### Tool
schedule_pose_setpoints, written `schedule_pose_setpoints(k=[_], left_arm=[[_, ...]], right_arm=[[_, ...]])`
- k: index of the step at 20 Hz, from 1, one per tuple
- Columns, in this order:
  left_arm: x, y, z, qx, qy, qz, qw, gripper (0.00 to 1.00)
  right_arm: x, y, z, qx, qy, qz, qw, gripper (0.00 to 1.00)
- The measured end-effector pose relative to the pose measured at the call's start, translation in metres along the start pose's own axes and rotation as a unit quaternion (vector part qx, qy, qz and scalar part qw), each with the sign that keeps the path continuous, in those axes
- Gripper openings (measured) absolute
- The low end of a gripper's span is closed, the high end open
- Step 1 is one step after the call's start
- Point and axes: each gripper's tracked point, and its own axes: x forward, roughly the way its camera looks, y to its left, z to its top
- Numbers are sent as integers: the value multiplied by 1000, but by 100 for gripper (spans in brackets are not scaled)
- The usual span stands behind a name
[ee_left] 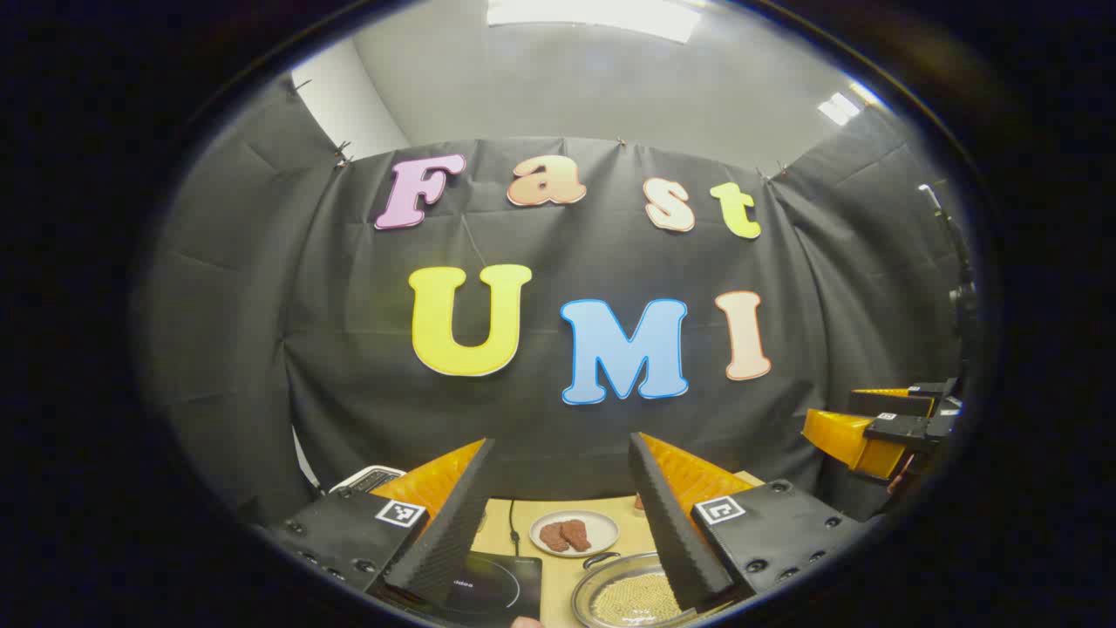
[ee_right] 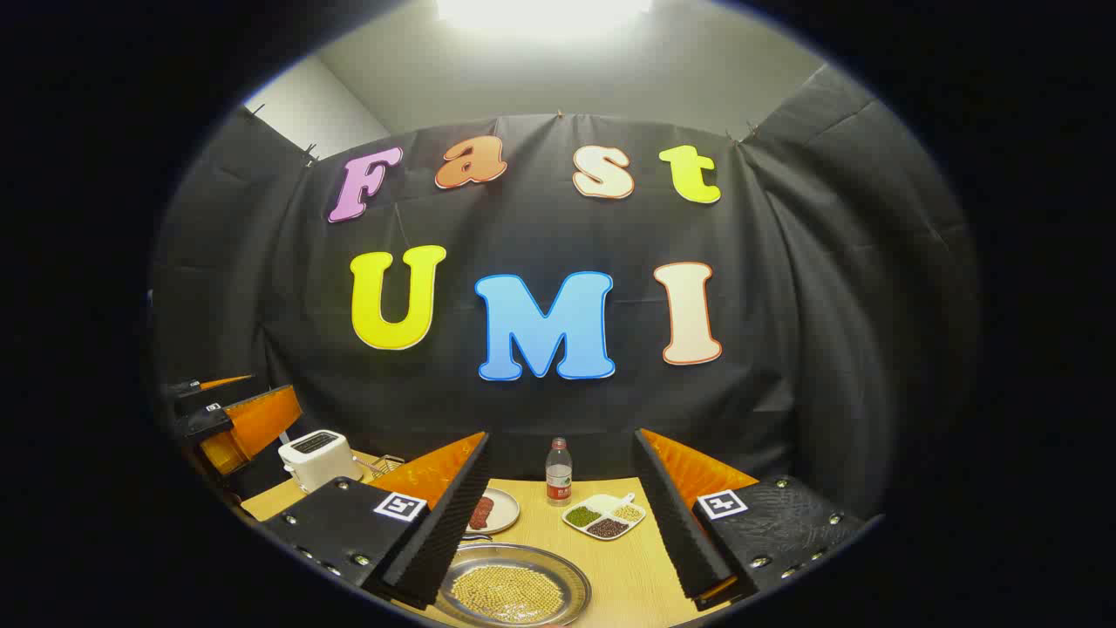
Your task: First push the handle of the pot to place it horizontally, then grasp the pot with both hands and set it on the induction cooktop.
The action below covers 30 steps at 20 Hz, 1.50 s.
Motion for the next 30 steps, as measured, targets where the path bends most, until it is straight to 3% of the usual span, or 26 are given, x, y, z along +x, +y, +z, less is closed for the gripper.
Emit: schedule_pose_setpoints(k=[16,23,24,25,28,30], left_arm=[[1,1,8,-8,-7,6,1000,98],[1,4,-2,1,1,13,1000,98],[1,6,-3,1,3,15,1000,95],[0,7,-6,0,5,16,1000,96],[2,9,-17,-4,17,17,1000,98],[2,12,-23,-4,23,20,1000,98]], right_arm=[[4,10,2,-14,-1,28,1000,97],[8,20,-34,-8,46,48,998,96],[7,20,-44,-5,61,51,997,78],[7,19,-56,0,77,55,995,71],[5,23,-92,13,132,66,989,36],[4,33,-125,14,178,88,980,27]])
